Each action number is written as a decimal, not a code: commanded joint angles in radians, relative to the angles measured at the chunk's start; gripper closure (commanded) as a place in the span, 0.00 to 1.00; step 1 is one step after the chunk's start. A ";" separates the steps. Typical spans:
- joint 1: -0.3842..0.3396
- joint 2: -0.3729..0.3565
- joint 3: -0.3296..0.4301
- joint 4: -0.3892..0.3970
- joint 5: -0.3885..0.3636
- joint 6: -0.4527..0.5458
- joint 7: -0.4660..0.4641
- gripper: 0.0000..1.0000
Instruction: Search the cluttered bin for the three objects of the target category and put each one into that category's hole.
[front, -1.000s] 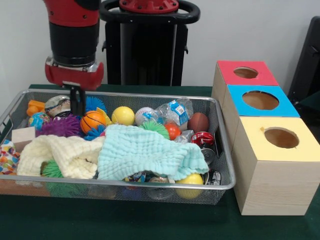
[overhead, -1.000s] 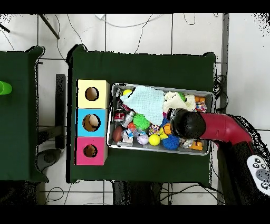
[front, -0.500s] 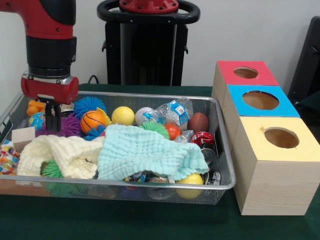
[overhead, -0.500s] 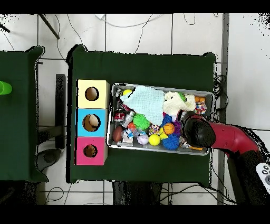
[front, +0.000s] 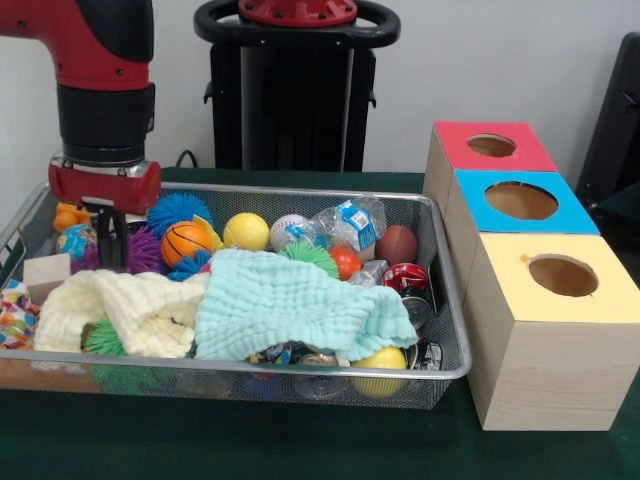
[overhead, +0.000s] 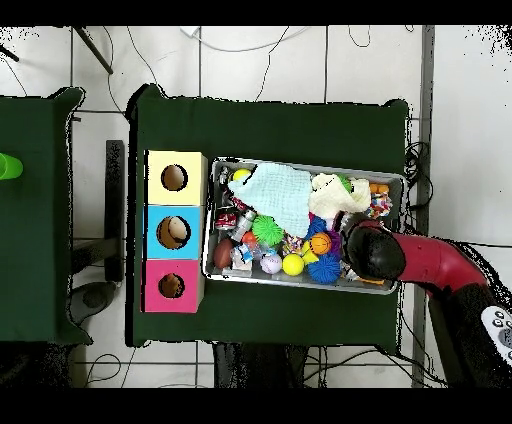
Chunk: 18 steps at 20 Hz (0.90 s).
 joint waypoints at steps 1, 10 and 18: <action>-0.018 0.032 0.096 0.049 -0.050 0.019 -0.110 1.00; -0.022 0.031 0.103 0.045 -0.053 0.032 -0.111 1.00; -0.023 0.027 0.102 0.047 -0.055 0.038 -0.117 0.00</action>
